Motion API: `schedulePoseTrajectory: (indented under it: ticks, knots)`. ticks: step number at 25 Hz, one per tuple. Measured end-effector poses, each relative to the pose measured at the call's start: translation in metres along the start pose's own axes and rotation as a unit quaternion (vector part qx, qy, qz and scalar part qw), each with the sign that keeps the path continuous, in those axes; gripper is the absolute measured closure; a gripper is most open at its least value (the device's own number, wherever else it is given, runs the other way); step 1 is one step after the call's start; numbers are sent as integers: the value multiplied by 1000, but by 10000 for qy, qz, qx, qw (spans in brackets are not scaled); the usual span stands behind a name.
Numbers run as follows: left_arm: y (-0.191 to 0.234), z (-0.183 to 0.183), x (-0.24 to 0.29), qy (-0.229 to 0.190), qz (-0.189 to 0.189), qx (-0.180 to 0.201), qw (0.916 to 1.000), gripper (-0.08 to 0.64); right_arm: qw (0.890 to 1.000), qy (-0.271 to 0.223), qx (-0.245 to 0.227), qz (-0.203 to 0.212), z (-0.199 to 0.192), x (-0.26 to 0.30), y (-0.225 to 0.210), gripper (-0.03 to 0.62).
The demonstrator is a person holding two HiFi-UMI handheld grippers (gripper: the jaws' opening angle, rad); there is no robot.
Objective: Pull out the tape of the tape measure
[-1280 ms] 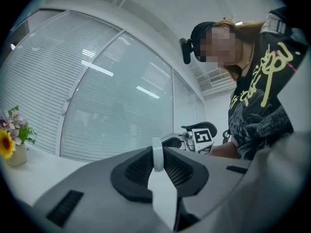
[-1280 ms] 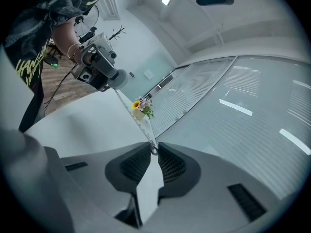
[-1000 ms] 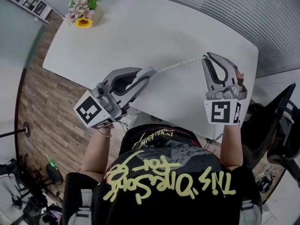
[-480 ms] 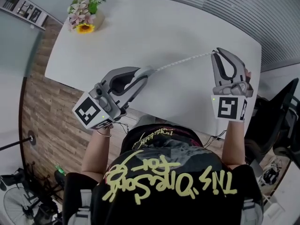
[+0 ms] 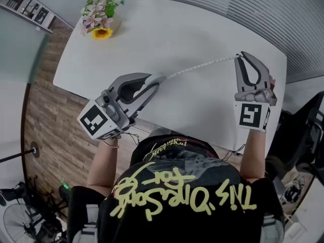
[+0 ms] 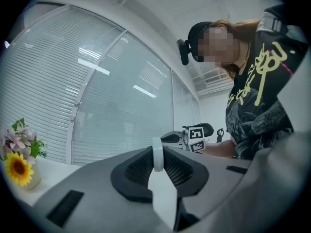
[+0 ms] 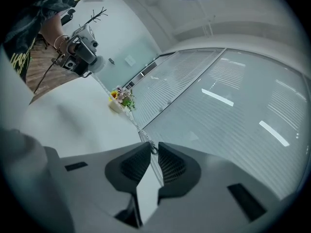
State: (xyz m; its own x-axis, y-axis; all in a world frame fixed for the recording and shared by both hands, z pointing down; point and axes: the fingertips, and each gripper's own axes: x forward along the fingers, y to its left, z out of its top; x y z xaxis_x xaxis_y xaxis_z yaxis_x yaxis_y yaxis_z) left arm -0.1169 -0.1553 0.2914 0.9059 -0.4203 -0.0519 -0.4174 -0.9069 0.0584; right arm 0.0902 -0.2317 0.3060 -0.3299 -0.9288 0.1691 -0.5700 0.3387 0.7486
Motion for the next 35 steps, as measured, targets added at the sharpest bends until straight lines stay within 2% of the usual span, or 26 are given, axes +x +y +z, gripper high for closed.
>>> schedulePoseTrajectory:
  ticks: [20, 35]
  knots:
    - [26, 8, -8, -161, 26, 8, 9999, 506, 9996, 106, 93, -245, -2, 18, -11, 540]
    - [26, 5, -8, -130, 32, 72, 9999, 506, 9986, 214, 54, -479, -14, 13, -27, 540]
